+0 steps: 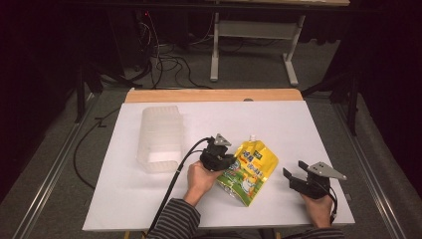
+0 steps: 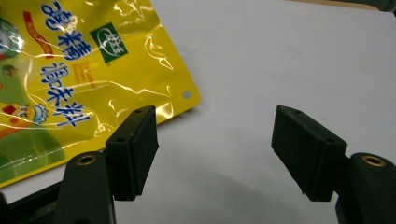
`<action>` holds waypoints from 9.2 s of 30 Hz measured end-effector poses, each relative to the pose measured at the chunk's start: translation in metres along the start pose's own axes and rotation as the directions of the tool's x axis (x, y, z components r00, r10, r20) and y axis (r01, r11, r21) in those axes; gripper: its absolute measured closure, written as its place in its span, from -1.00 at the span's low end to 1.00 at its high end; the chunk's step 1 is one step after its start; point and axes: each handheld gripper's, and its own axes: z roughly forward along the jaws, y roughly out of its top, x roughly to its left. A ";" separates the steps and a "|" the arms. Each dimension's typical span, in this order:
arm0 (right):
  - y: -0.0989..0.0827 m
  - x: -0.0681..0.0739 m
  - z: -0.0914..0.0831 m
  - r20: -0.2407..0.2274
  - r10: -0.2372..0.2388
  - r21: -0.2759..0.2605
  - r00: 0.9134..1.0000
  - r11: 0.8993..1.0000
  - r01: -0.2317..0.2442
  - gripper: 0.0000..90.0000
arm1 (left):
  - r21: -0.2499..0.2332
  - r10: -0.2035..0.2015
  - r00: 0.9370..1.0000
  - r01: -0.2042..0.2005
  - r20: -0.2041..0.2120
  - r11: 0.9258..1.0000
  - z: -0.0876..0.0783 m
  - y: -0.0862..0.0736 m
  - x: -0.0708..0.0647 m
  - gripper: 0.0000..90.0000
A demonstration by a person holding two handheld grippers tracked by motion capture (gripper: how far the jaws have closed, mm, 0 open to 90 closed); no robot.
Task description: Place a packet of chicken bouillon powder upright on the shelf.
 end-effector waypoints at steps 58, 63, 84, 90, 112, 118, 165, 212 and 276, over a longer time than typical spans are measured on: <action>0.000 0.000 0.000 0.002 0.008 0.001 1.000 1.000 -0.008 -0.29 | -0.316 -0.028 0.992 -0.013 -0.126 0.949 -0.143 0.029 0.044 0.87; 0.000 -0.001 -0.001 0.001 0.007 -0.004 1.000 1.000 -0.007 -0.29 | -0.311 -0.034 0.988 -0.016 -0.153 0.950 -0.152 0.028 0.047 0.88; 0.000 0.000 -0.001 0.003 0.002 -0.009 1.000 1.000 -0.002 -0.29 | -0.346 -0.075 0.964 -0.020 -0.257 0.938 -0.189 0.018 0.073 1.00; 0.000 0.000 -0.001 0.002 0.002 -0.008 1.000 1.000 -0.002 -0.29 | -0.340 -0.069 0.948 -0.044 -0.312 0.939 -0.185 0.017 0.083 1.00; -0.001 -0.001 -0.002 -0.008 0.011 -0.018 1.000 1.000 -0.011 -0.30 | -0.301 -0.096 0.947 -0.001 -0.306 0.954 -0.169 -0.004 0.101 1.00; -0.001 -0.002 -0.002 -0.009 0.013 -0.020 1.000 1.000 -0.013 -0.30 | -0.271 -0.087 0.952 0.004 -0.293 0.963 -0.174 -0.009 0.100 1.00; 0.000 -0.001 0.000 -0.004 0.011 -0.002 1.000 1.000 -0.011 -0.30 | -0.064 -0.084 0.928 0.066 -0.362 0.996 -0.157 -0.016 0.110 1.00; 0.000 0.000 0.001 0.001 0.005 0.009 1.000 1.000 -0.005 -0.29 | -0.249 -0.144 0.923 0.055 -0.358 0.967 -0.160 -0.079 0.109 0.93; 0.001 0.000 0.002 0.002 0.004 0.022 1.000 1.000 -0.004 -0.28 | -0.367 -0.261 0.900 0.124 -0.350 0.922 -0.186 -0.156 0.044 0.01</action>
